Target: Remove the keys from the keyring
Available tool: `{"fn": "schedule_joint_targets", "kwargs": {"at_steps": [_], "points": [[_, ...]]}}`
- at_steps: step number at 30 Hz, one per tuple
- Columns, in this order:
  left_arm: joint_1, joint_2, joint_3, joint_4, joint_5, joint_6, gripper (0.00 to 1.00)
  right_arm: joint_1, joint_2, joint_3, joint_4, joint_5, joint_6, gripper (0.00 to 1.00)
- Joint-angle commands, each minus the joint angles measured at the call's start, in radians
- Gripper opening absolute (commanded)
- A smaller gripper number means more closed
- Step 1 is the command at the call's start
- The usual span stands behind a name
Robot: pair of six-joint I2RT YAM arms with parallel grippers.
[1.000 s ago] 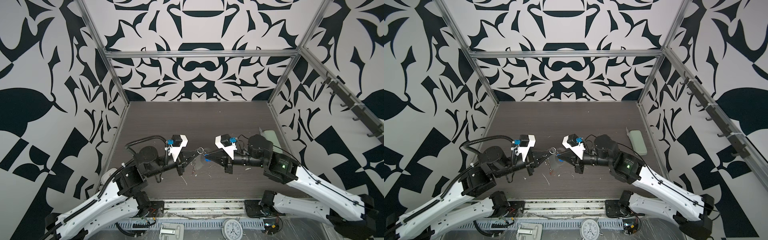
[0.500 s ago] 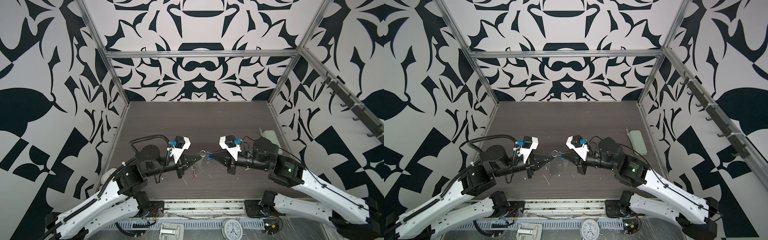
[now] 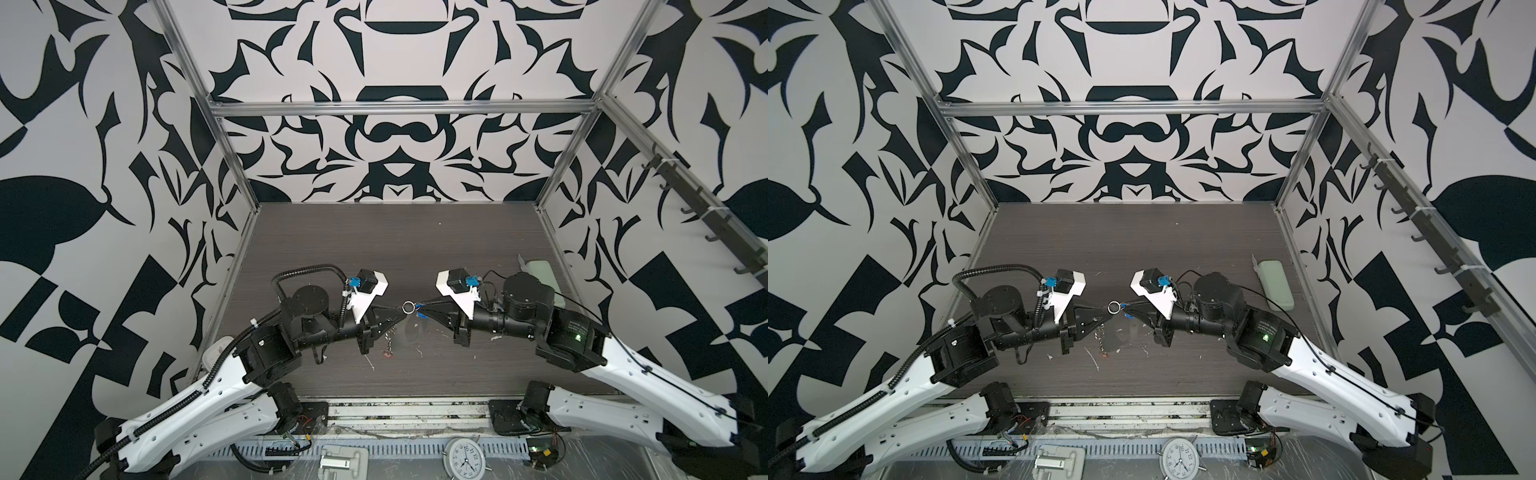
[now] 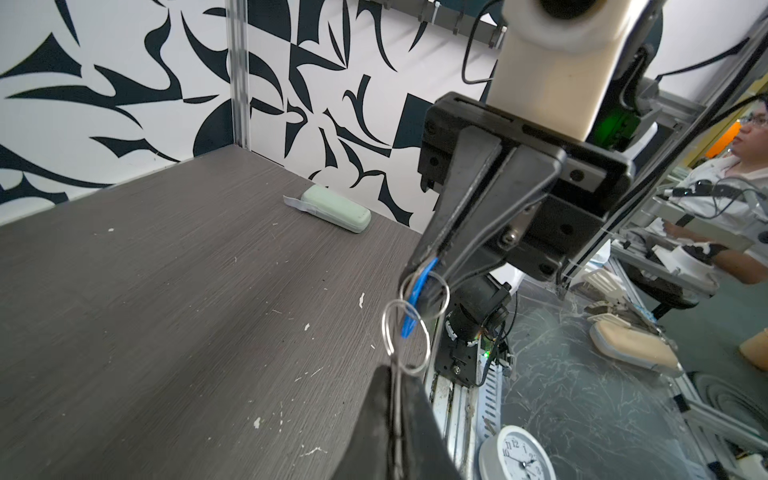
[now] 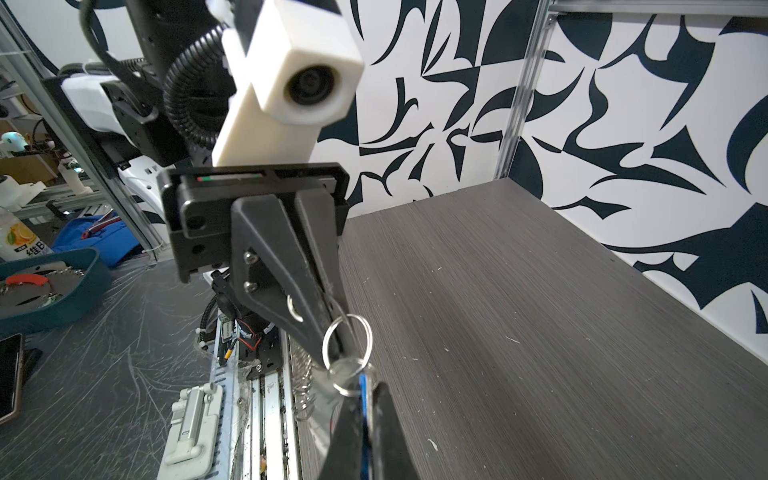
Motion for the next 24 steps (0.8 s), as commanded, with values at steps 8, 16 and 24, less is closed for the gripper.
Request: {"fn": "schedule_joint_targets", "kwargs": {"at_steps": [8, 16, 24], "points": [[0.000, 0.046, 0.068, -0.066, -0.216, -0.026, 0.32, -0.003, 0.017, 0.031, 0.077, -0.015, 0.067, 0.00], [0.000, -0.056, 0.027, -0.032, -0.271, -0.024, 0.40, -0.002, 0.016, 0.014, 0.116, 0.048, 0.127, 0.00], [-0.016, -0.028, 0.033, -0.016, -0.190, -0.014, 0.44, 0.014, 0.016, 0.002, 0.181, 0.133, 0.213, 0.00]]}}
